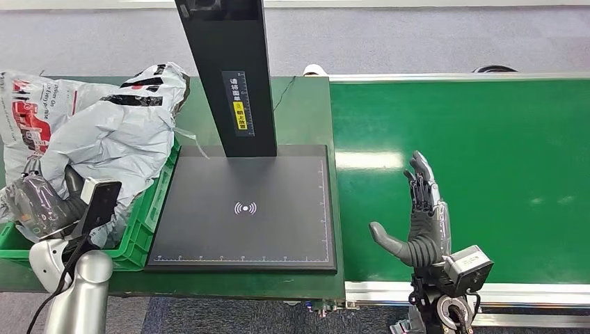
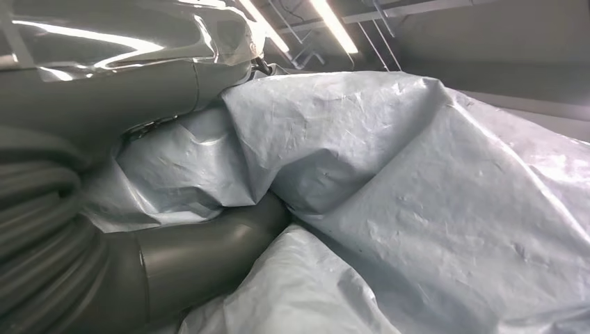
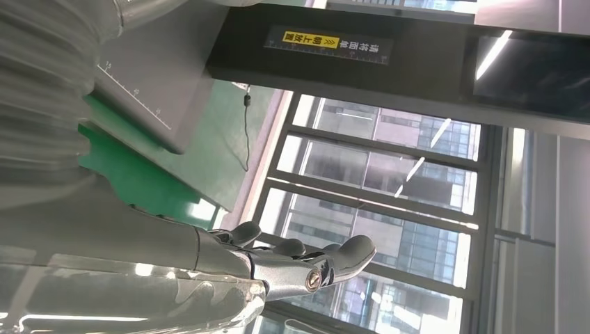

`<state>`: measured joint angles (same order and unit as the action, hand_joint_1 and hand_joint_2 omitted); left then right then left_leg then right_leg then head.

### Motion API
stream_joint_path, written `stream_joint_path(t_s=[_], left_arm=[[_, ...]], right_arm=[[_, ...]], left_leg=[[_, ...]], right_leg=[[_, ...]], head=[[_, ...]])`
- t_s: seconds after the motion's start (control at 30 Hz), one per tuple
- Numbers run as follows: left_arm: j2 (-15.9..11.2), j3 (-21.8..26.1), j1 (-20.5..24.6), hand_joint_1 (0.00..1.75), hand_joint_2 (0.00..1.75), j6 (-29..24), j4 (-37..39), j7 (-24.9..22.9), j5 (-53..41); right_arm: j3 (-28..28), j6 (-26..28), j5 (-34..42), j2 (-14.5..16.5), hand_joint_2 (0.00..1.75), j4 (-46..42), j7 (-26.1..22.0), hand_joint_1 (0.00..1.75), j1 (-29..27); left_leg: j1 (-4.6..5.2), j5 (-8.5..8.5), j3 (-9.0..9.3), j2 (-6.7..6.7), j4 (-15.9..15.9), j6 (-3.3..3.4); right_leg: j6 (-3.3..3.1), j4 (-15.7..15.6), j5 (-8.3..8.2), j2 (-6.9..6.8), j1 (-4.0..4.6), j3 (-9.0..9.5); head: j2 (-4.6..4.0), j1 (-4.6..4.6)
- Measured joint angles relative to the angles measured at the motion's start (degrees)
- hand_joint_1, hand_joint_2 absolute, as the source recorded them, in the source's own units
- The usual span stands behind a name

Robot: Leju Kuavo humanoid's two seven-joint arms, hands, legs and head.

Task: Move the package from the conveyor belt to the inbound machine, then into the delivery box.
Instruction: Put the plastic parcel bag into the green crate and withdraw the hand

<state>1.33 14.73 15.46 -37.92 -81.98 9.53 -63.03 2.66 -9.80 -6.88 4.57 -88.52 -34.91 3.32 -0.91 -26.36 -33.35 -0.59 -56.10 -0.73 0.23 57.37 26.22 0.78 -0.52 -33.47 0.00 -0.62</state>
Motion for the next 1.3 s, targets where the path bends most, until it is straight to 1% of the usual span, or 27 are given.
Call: stream_joint_path(t_s=[0.07,0.1,0.17,0.27,0.43,0.5,0.6,0.67,0.77,0.87,1.03,1.17,1.23,1.3], left_arm=[[0.0,0.2,0.1,1.75,1.75,0.5,0.2,-1.0,-1.0],[-0.1,0.3,0.2,1.75,1.75,1.3,0.4,-2.3,-2.1],[-0.7,1.0,0.7,1.75,1.75,4.8,1.7,-6.0,-5.2],[-2.1,2.4,2.1,1.75,1.75,11.0,5.8,-11.2,-9.3],[-4.3,4.5,4.3,1.75,1.75,17.0,14.0,-15.2,-11.9],[-5.2,5.2,5.4,1.75,1.75,20.5,17.1,-15.7,-12.1],[-6.7,6.0,7.7,1.75,1.75,28.8,21.9,-15.5,-11.7],[-7.7,6.3,9.2,1.75,1.75,32.4,24.9,-15.2,-10.8],[-9.1,6.7,11.1,1.75,1.75,34.4,29.1,-14.7,-9.1],[-10.3,6.9,12.3,1.75,1.75,34.8,32.4,-14.4,-8.0],[-12.1,7.1,14.0,1.75,1.75,35.7,36.6,-14.8,-7.0],[-13.9,7.1,16.1,0.0,1.75,37.3,40.6,-14.2,-6.6],[-14.4,7.0,16.6,0.0,1.75,35.2,42.0,-13.5,-6.6],[-14.2,7.0,16.5,0.0,1.75,30.5,42.5,-12.7,-6.4]], right_arm=[[0.0,-0.1,0.0,0.0,1.75,0.0,0.0,0.0,0.0],[-0.1,-0.1,0.0,0.0,1.75,0.0,0.0,0.0,0.0],[-0.2,-0.3,-0.2,0.0,1.75,0.0,0.0,0.0,0.0],[-0.8,-0.9,-0.6,0.0,1.75,0.0,0.3,0.0,0.0],[-1.7,-2.2,-1.5,0.1,1.75,0.0,0.3,0.0,0.0],[-1.8,-2.5,-2.0,0.2,1.75,0.0,0.3,0.0,-0.1],[-1.9,-2.9,-2.4,0.2,1.75,0.3,0.1,0.0,0.1],[-1.9,-3.0,-2.6,0.3,1.75,0.8,0.1,0.0,0.5],[-1.9,-3.1,-3.0,0.4,1.75,1.6,0.1,0.0,1.2],[-1.9,-3.2,-3.2,0.5,1.75,2.1,0.1,0.0,1.6],[-1.7,-3.3,-3.4,0.7,1.75,2.9,0.4,0.0,2.2],[-1.4,-3.3,-3.4,0.7,1.75,3.9,0.6,0.0,3.8],[-1.2,-3.3,-3.4,0.8,1.75,4.2,0.8,0.0,4.4],[-1.2,-3.3,-3.4,0.8,1.75,4.3,1.0,0.0,4.5]], left_leg=[[-0.01,0.0,0.0,0.0,0.0,0.0],[-0.01,0.0,0.0,0.0,0.0,0.0],[-0.01,0.0,0.0,0.0,0.0,0.0],[-0.02,0.01,0.01,0.01,0.0,-0.01],[-0.01,0.01,0.02,0.02,0.0,-0.01],[-0.01,0.01,0.04,0.0,0.0,-0.01],[-0.01,-0.01,0.18,-0.06,0.1,-0.02],[0.0,-0.07,0.44,-0.1,0.1,-0.04],[0.0,-0.25,0.95,-0.16,0.2,-0.03],[0.01,-0.36,1.39,-0.16,0.3,0.0],[0.01,-0.48,2.09,-0.13,0.5,-0.15],[0.01,-0.48,2.54,-0.09,0.7,-0.18],[0.0,-0.43,2.53,-0.09,0.7,-0.2],[-0.04,-0.33,2.51,-0.08,0.8,-0.32]], right_leg=[[0.0,0.0,0.0,0.0,0.01,0.0],[0.0,0.0,0.0,0.0,0.01,0.0],[0.0,0.0,0.0,0.0,0.01,0.0],[-0.01,0.0,0.0,0.0,0.02,0.01],[0.0,0.0,0.0,0.01,0.01,0.04],[0.0,0.0,0.0,0.0,0.01,0.06],[-0.02,0.0,0.05,-0.06,0.01,0.29],[-0.04,0.0,0.17,-0.1,0.01,0.6],[-0.07,0.0,0.31,-0.16,0.0,1.13],[-0.13,0.0,0.35,-0.17,0.0,1.52],[-0.31,0.0,0.44,-0.13,0.0,2.1],[-0.45,0.0,0.5,-0.1,0.0,2.37],[-0.52,0.0,0.47,-0.08,0.01,2.27],[-0.58,0.0,0.44,-0.07,0.05,2.18]], head=[[0.0,0.0],[0.0,0.01],[0.0,-0.01],[0.0,-0.01],[0.0,0.01],[0.0,0.01],[0.0,-0.01],[0.0,-0.01],[0.0,-0.01],[0.0,0.0],[0.0,-0.01],[0.0,-0.01],[0.0,-0.02],[0.0,-0.03]])
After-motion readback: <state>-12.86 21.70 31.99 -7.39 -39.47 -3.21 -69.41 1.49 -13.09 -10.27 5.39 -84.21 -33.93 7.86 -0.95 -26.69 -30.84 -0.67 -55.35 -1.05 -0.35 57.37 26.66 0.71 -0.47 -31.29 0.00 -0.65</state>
